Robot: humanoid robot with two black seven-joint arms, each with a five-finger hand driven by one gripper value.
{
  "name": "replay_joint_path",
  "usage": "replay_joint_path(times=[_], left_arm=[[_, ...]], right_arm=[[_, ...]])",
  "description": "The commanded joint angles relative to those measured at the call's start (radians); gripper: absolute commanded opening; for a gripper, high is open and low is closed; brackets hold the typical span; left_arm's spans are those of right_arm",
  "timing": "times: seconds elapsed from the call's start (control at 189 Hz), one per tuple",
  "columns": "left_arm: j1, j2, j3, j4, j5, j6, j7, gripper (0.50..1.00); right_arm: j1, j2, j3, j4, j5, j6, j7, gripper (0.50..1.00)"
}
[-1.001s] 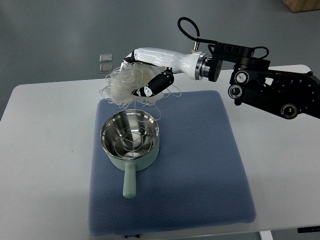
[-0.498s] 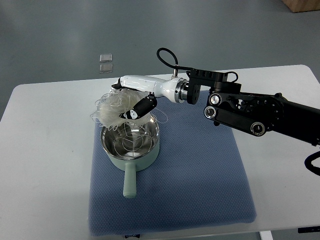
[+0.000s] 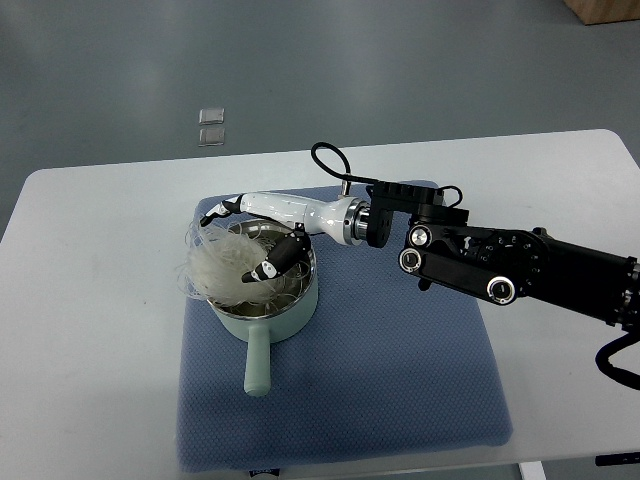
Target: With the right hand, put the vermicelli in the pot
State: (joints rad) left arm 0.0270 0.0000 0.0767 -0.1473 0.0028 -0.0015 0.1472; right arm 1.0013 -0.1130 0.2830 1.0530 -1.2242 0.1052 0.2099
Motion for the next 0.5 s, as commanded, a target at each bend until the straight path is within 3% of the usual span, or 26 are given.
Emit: replay_joint_path(times=[0.0, 0.095, 0.18, 0.36, 0.492], left_arm=[[0.001, 0.000, 0.000, 0.000, 0.000, 0.000, 0.000, 1.000], [0.001, 0.000, 0.000, 0.000, 0.000, 0.000, 0.000, 1.000], [0.001, 0.000, 0.000, 0.000, 0.000, 0.000, 0.000, 1.000], [0.001, 0.000, 0.000, 0.000, 0.000, 0.000, 0.000, 1.000], [0.001, 0.000, 0.000, 0.000, 0.000, 0.000, 0.000, 1.000]], right_arm=[[0.007, -0.020, 0.015, 0.001, 0.002, 0.021, 0.000, 0.921], [0.020, -0.059, 0.030, 0.001, 0.029, 0.050, -0.001, 0.921], [0.042, -0.097, 0.067, 0.001, 0.104, 0.119, -0.012, 0.921], [0.059, -0.192, 0.140, -0.001, 0.285, 0.306, -0.135, 0.919], [0.056, -0.237, 0.151, -0.004, 0.399, 0.364, -0.191, 0.919]])
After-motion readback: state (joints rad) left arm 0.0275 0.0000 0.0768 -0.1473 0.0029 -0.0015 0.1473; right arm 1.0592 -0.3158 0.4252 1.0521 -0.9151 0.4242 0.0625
